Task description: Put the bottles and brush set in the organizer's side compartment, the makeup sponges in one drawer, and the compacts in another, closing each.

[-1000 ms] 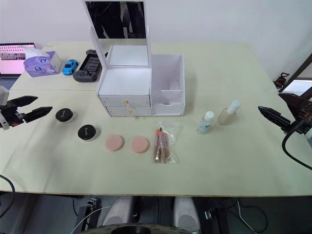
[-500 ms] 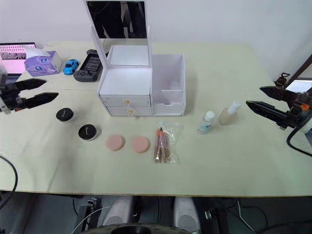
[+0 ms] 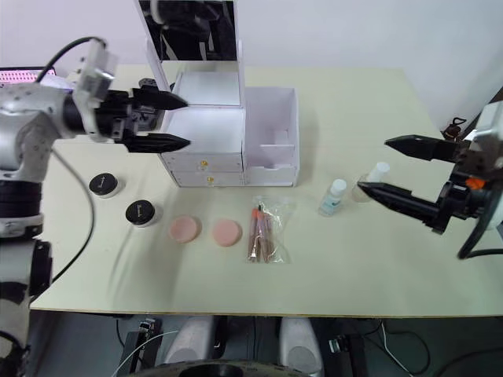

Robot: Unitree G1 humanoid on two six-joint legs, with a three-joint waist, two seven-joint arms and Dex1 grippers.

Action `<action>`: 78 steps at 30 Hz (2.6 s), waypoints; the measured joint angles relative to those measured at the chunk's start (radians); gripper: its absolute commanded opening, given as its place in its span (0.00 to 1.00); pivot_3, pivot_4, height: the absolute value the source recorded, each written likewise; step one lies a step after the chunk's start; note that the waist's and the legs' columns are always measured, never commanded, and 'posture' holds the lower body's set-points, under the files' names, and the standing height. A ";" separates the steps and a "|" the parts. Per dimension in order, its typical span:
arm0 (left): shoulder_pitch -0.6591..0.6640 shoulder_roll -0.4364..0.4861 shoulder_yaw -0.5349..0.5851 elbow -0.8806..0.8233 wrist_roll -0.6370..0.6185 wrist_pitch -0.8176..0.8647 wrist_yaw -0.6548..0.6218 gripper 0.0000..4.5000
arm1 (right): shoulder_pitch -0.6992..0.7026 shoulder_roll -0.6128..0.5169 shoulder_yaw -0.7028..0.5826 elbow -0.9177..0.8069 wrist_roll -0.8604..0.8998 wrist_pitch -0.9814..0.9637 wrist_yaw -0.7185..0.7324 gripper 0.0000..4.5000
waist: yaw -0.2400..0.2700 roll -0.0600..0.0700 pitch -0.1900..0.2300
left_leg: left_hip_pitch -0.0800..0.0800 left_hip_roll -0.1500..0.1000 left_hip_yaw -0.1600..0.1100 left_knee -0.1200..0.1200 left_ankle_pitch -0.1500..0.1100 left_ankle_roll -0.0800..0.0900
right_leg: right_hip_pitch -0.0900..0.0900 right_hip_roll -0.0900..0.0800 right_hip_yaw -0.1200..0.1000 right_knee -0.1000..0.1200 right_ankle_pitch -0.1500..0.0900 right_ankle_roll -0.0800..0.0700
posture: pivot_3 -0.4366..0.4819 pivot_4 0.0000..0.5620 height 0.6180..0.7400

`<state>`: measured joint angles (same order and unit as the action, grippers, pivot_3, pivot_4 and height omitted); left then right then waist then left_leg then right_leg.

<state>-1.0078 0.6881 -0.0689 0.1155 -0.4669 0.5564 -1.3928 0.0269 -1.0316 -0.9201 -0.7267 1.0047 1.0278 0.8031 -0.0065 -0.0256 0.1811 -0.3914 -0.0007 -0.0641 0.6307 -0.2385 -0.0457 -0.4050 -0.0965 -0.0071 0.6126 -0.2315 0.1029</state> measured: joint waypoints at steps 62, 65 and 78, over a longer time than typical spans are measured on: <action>0.169 -0.112 0.003 -0.250 -0.113 0.224 0.391 1.00 | -0.132 0.446 0.558 0.511 -0.569 -0.491 -0.415 0.17 | -0.005 0.002 0.001 | 0.001 0.001 0.001 0.000 -0.001 0.002 | -0.001 0.004 0.004 0.001 0.001 -0.001 | 0.48 0.27 1.00; 0.168 -0.112 0.003 -0.250 -0.114 0.224 0.389 1.00 | -0.128 0.446 0.554 0.509 -0.566 -0.495 -0.408 0.17 | -0.006 0.002 0.001 | 0.001 0.001 0.001 0.000 -0.001 0.002 | -0.001 0.004 0.004 0.001 0.001 -0.001 | 0.48 0.27 1.00; 0.180 -0.084 0.047 -0.226 -0.174 0.213 0.316 1.00 | -0.587 0.214 0.610 0.382 -0.276 -0.271 -0.183 0.17 | -0.011 0.006 0.004 | 0.002 0.004 0.001 0.000 -0.001 0.002 | -0.002 0.007 0.005 0.001 0.002 -0.002 | 0.48 0.27 1.00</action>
<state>-0.8274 0.6040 -0.0217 -0.1109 -0.6413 0.7696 -1.0770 -0.5605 -0.8180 -0.3106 -0.3450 0.7291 0.7566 0.6199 -0.0171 -0.0192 0.1853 -0.3890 0.0033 -0.0631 0.6307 -0.2391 -0.0440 -0.4067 -0.0892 -0.0024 0.6139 -0.2292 0.1009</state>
